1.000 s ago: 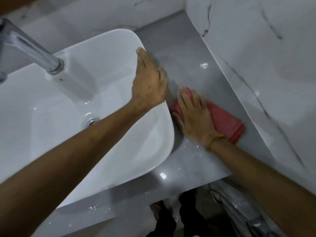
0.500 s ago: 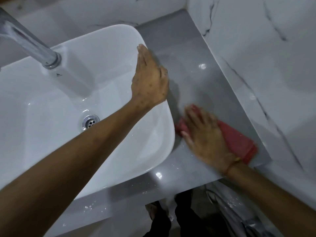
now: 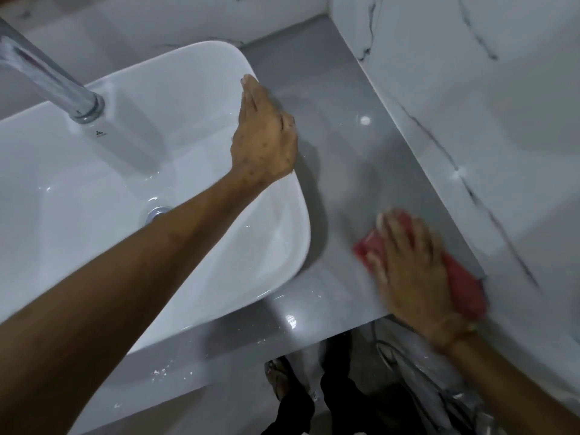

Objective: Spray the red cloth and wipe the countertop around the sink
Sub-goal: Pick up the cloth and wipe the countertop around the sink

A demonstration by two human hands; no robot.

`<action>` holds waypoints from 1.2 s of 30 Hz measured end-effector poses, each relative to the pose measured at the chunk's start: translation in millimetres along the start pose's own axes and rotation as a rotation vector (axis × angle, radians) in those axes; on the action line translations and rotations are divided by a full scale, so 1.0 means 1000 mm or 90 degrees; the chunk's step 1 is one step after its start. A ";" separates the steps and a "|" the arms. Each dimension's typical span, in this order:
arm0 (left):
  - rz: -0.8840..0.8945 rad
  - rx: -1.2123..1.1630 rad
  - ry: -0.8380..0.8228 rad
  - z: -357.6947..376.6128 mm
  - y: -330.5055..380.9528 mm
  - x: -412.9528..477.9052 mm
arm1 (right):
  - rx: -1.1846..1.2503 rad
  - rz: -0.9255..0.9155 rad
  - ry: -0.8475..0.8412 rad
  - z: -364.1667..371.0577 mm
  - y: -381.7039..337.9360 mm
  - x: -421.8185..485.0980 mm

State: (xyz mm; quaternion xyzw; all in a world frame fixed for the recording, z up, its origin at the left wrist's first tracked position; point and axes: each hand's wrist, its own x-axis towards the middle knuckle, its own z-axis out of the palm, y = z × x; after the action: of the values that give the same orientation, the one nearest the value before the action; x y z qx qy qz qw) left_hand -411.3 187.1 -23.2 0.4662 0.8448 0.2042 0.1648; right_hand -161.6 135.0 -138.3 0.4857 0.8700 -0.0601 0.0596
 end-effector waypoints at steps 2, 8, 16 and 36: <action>0.002 -0.005 0.001 0.001 0.000 0.001 | 0.033 0.121 0.026 -0.004 -0.004 0.022; -0.005 0.025 0.007 0.001 0.000 0.000 | 0.081 0.012 -0.017 0.006 -0.119 -0.038; -0.030 0.034 -0.011 -0.002 0.004 -0.018 | 0.102 0.181 0.022 0.005 -0.060 -0.023; -0.130 0.151 -0.012 0.128 -0.038 -0.242 | 0.368 -0.211 0.197 -0.091 -0.140 -0.025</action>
State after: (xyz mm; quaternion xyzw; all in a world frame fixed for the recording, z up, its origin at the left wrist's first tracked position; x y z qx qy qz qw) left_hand -255.2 -14.1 -131.2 0.3956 0.9046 0.0810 0.1366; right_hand -272.1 55.5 -37.6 0.3382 0.8827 -0.2380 -0.2231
